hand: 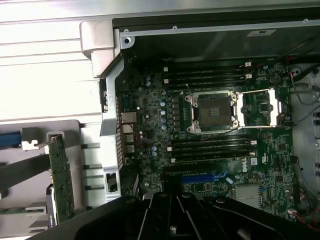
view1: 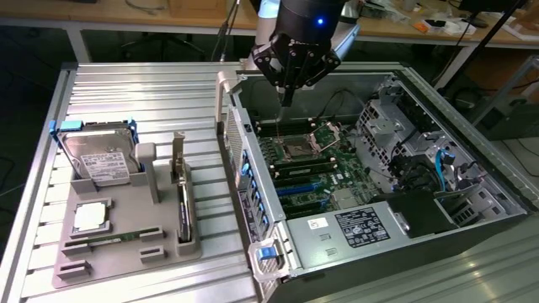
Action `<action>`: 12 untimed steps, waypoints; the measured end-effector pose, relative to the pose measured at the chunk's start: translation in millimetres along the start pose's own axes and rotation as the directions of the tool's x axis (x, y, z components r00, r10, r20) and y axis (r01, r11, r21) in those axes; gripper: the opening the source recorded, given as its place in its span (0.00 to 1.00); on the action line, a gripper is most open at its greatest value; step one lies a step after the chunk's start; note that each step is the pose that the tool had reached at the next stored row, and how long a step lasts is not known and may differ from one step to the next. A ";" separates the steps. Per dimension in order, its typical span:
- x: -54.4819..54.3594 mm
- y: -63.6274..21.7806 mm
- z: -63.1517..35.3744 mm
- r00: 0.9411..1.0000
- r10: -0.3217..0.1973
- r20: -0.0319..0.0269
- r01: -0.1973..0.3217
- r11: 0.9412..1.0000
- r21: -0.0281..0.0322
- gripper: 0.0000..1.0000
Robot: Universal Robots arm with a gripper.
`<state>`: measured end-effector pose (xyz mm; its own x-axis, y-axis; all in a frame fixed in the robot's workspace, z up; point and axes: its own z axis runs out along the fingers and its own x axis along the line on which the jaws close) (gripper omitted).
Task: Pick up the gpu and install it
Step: 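Reach for the gpu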
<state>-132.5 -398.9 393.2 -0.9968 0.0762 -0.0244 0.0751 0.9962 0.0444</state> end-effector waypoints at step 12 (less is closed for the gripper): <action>6.2 -0.5 0.0 1.000 0.000 0.000 0.000 1.000 0.000 0.11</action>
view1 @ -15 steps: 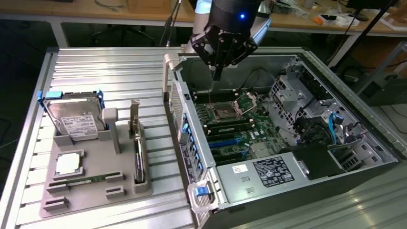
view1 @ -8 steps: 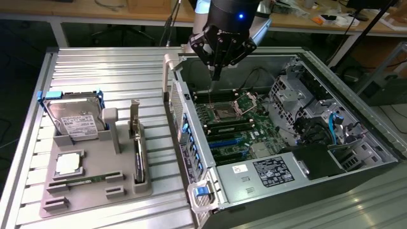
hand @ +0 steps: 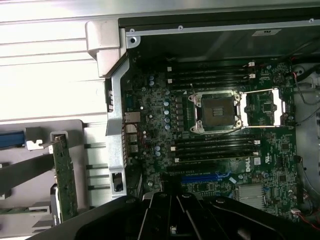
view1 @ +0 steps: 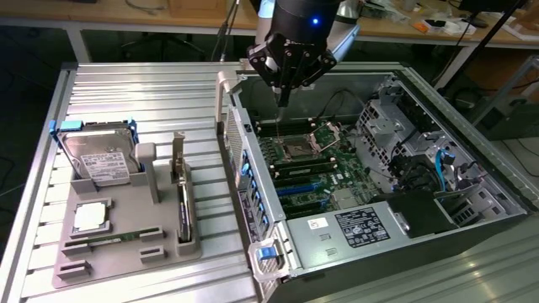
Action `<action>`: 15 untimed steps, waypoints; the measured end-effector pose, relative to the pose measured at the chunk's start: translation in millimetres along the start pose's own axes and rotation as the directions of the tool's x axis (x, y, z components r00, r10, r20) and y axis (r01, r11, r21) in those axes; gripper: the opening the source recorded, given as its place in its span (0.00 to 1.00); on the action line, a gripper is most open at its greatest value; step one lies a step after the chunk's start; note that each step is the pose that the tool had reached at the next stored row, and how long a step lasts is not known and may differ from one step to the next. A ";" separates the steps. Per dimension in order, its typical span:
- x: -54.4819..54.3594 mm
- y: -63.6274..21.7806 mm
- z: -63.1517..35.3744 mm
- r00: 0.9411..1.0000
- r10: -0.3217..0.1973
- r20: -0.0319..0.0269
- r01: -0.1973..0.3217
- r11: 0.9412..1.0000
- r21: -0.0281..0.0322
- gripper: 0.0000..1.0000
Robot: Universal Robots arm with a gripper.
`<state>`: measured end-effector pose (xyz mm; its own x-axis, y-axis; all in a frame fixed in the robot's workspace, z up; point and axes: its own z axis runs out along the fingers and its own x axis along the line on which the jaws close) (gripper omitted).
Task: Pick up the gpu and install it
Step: 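Reach for the gpu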
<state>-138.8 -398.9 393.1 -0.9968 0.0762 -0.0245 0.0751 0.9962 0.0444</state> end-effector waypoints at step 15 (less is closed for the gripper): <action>5.9 -0.4 -0.2 1.000 0.000 0.000 0.000 1.000 0.000 0.11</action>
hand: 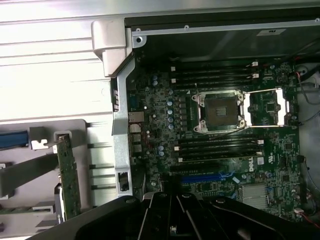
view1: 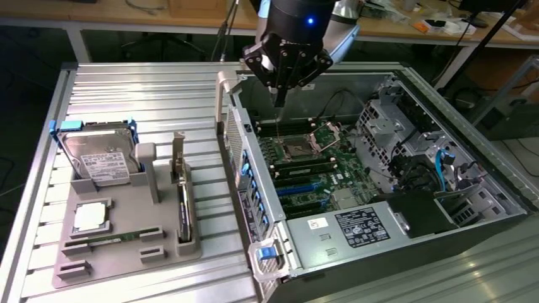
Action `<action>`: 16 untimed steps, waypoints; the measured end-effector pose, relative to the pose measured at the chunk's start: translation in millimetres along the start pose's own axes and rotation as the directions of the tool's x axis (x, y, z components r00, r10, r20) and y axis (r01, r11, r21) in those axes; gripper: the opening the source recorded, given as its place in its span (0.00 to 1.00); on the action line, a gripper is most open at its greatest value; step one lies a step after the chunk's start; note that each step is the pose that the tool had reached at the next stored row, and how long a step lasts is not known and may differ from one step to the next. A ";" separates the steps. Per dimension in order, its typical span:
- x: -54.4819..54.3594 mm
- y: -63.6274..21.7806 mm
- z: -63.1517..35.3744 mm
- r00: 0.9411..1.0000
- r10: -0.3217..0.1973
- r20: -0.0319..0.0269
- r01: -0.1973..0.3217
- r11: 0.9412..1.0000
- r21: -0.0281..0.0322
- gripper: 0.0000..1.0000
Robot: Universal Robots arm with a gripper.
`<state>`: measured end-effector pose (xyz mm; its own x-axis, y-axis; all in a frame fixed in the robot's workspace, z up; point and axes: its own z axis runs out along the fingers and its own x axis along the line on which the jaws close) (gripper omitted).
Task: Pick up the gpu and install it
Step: 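Reach for the gpu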
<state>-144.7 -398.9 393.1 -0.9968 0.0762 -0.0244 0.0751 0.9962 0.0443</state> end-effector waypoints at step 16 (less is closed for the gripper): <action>6.6 -0.5 0.0 1.000 0.000 0.000 0.000 1.000 0.000 0.11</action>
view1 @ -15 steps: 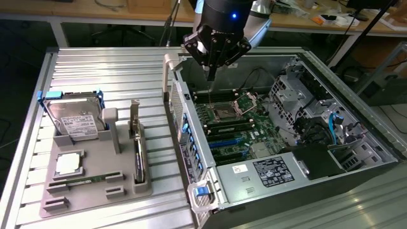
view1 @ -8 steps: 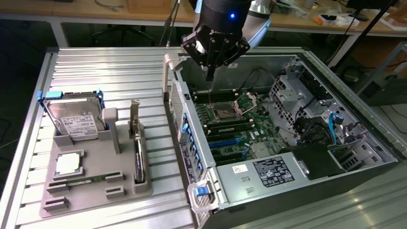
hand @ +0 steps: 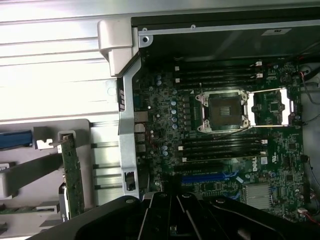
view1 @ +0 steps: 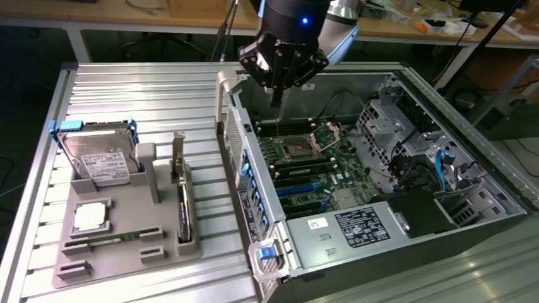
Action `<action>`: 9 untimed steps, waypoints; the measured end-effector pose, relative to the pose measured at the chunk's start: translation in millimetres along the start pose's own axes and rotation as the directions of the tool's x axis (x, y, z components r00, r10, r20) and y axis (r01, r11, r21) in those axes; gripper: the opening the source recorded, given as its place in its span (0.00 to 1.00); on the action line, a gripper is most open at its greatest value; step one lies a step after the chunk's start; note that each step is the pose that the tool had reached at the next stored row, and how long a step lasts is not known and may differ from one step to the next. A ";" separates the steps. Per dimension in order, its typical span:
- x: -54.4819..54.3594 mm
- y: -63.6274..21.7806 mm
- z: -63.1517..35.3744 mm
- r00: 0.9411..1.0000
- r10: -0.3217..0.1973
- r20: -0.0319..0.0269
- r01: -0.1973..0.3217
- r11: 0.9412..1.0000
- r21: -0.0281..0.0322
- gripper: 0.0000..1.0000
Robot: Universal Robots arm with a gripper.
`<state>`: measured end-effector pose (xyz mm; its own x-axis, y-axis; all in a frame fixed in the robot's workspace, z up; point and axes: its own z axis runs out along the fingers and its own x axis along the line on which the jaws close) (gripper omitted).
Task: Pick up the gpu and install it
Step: 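Reach for the gpu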
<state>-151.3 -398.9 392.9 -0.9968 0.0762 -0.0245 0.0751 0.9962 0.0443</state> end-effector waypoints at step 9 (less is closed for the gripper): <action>2.6 -0.2 0.0 1.000 0.000 0.000 0.000 1.000 0.000 0.11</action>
<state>-153.9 -398.9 392.9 -0.9968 0.0762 -0.0244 0.0751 0.9962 0.0443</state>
